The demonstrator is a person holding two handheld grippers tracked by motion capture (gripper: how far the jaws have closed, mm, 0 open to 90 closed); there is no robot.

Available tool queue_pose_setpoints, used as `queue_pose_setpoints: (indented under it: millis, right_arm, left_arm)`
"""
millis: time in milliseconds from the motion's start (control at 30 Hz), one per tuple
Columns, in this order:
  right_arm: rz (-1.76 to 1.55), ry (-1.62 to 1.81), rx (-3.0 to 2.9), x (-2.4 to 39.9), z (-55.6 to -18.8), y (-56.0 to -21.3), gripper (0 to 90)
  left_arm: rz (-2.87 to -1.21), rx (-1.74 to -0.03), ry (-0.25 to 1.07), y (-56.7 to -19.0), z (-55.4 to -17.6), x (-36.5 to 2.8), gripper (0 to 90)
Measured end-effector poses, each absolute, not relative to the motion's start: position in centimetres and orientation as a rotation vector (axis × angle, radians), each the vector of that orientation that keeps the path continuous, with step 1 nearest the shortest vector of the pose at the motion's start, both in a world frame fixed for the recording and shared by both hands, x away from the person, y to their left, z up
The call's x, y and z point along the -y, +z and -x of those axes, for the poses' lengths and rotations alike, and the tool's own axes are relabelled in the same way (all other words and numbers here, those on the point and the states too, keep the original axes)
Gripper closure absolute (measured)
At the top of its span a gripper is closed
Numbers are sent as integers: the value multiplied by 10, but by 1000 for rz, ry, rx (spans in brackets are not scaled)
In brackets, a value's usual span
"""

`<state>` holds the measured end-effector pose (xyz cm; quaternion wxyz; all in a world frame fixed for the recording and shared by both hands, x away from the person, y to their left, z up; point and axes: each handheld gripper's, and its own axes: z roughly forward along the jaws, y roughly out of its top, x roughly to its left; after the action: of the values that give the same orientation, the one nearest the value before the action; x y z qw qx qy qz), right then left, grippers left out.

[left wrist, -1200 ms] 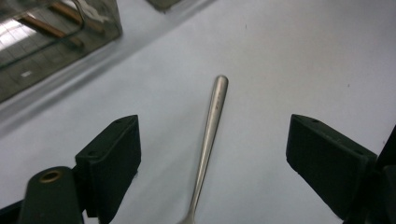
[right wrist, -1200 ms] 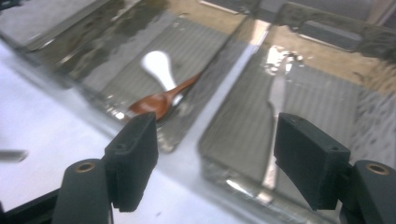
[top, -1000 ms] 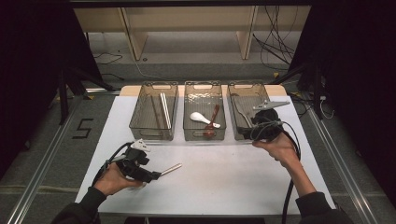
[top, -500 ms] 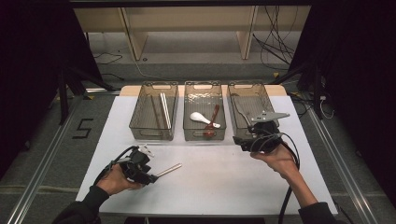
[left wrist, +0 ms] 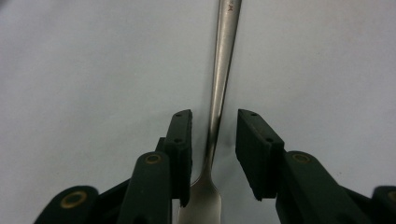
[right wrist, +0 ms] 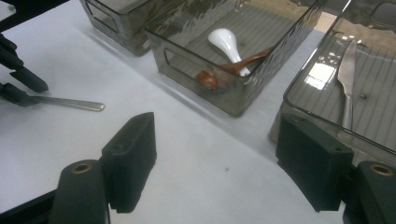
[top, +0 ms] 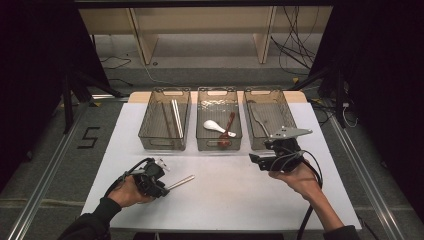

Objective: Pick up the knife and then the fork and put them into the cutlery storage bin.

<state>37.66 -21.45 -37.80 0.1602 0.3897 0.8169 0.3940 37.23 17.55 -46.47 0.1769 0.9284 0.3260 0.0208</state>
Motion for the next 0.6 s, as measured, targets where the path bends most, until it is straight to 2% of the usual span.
queue_pose_setpoints:
  millis: [600]
  right_arm:
    - [-1108,1133,-2346,217,-371,-379,297]
  left_arm:
    - [-2694,-853,104,-466,-371,-168,774]
